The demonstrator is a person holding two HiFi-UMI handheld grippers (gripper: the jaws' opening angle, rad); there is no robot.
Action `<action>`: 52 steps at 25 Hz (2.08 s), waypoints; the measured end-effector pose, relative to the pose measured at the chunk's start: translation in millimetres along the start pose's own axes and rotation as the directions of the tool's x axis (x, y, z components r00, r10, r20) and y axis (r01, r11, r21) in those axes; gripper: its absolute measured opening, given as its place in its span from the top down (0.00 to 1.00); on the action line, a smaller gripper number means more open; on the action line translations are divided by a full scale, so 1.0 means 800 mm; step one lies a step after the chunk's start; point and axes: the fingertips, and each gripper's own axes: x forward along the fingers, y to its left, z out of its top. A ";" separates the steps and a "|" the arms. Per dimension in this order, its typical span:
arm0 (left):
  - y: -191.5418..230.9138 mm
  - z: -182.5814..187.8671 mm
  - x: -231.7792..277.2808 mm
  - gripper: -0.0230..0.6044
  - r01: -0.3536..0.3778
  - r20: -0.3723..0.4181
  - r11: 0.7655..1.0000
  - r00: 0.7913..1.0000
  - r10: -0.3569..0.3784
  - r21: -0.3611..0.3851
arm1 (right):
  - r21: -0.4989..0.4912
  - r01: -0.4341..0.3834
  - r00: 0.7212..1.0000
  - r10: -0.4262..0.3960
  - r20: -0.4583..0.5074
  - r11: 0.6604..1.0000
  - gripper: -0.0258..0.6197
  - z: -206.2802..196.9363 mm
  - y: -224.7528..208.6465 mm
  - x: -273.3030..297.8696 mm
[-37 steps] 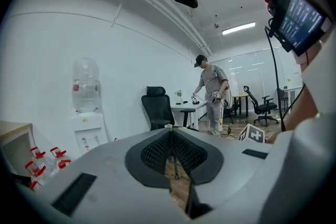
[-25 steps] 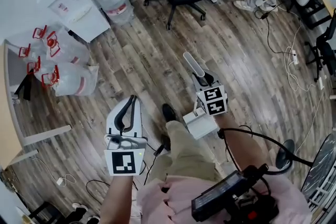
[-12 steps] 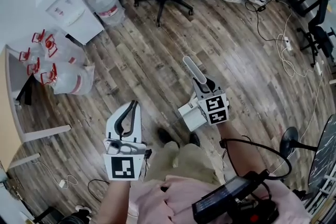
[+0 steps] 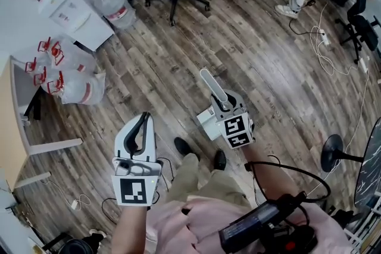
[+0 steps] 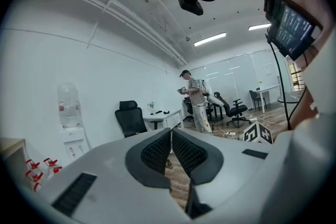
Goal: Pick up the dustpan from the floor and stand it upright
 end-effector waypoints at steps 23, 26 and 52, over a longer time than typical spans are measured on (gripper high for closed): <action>-0.073 0.125 -0.059 0.94 -0.168 0.191 0.986 0.968 0.163 0.014 | 0.056 -0.097 0.988 0.090 0.122 0.994 0.61 0.025 -0.005 -0.169; -0.068 0.158 -0.066 0.94 -0.205 0.233 0.979 0.952 0.197 0.014 | 0.052 -0.093 0.968 0.079 0.238 0.994 0.67 0.090 -0.009 -0.195; -0.061 0.198 -0.076 0.94 -0.255 0.240 0.967 0.940 0.241 0.028 | -0.054 -0.070 0.823 0.088 0.561 0.996 0.96 0.291 0.037 -0.274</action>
